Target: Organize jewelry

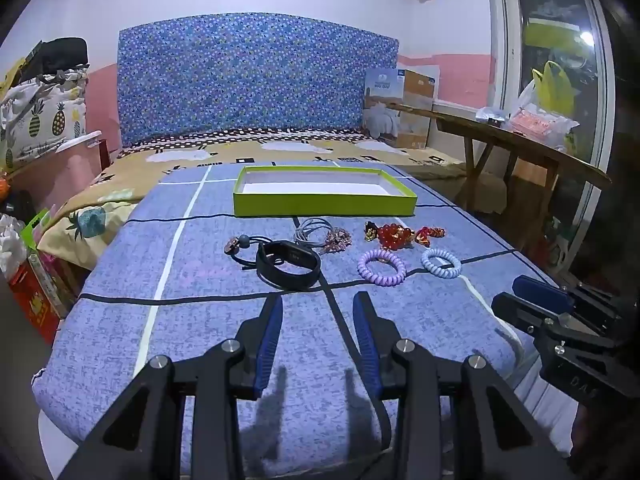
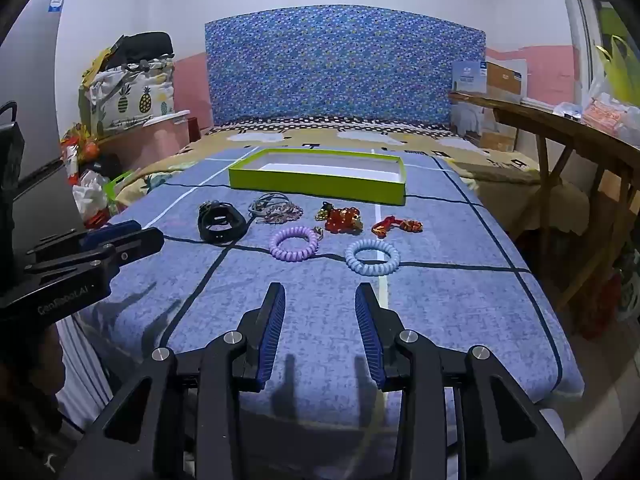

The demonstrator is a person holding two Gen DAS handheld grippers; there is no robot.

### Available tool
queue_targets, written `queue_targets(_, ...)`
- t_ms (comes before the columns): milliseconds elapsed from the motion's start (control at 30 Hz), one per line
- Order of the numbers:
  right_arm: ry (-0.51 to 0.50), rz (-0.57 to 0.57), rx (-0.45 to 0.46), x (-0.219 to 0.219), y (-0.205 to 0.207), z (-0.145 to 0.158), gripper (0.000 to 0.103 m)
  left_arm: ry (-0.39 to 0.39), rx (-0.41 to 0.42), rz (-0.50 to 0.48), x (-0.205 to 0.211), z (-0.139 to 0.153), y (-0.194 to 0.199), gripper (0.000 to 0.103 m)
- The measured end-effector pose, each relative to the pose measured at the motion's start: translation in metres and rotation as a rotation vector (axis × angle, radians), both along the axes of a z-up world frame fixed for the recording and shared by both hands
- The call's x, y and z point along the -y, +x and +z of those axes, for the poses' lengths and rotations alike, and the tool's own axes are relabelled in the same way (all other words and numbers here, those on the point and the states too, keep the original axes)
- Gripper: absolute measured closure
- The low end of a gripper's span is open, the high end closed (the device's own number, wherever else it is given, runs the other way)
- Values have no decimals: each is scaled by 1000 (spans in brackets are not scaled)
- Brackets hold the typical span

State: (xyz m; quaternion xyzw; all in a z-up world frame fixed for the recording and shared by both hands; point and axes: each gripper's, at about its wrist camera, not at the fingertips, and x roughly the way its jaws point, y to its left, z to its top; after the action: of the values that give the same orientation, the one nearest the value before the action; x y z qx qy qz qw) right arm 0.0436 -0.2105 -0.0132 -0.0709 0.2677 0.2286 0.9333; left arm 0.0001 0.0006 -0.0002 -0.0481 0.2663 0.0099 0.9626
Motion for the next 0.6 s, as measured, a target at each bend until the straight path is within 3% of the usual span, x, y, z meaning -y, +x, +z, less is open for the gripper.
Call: queue_targets(600, 0, 2, 1, -1, 0, 1, 65, 5, -1, 22, -1, -2, -2, 65)
